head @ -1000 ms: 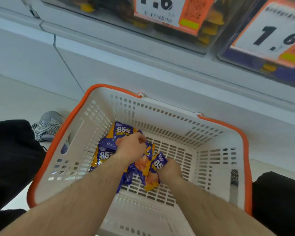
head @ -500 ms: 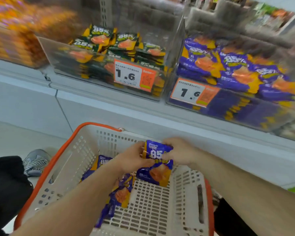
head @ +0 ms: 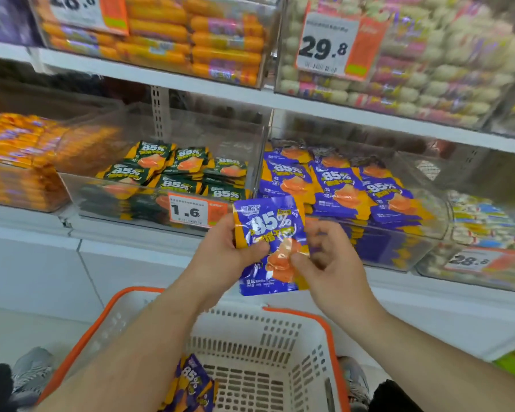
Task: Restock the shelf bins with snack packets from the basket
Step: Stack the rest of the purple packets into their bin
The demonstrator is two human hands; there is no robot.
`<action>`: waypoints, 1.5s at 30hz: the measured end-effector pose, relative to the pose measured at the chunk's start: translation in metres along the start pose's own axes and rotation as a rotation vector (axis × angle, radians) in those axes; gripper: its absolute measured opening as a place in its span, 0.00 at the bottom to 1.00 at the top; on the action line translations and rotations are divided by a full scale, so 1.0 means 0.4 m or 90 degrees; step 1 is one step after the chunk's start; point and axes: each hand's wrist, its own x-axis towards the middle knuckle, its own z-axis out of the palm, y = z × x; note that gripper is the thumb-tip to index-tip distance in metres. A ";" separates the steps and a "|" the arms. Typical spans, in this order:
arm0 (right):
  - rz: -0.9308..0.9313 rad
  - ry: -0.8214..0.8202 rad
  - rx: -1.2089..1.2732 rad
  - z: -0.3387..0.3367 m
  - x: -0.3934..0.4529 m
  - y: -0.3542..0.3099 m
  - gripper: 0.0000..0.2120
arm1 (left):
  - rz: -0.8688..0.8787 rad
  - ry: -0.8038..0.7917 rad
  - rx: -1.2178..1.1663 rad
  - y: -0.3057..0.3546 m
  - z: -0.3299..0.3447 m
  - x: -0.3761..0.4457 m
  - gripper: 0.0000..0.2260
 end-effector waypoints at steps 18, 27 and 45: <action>0.141 0.205 -0.146 -0.183 0.454 -0.027 0.23 | 0.252 0.108 0.783 0.069 0.061 0.300 0.22; 0.243 -0.062 -0.716 -0.148 0.605 -0.043 0.17 | 0.257 0.159 0.756 0.057 0.070 0.298 0.22; 0.229 -0.011 -0.788 -0.124 0.654 0.036 0.19 | 0.269 0.156 0.749 0.054 0.071 0.301 0.22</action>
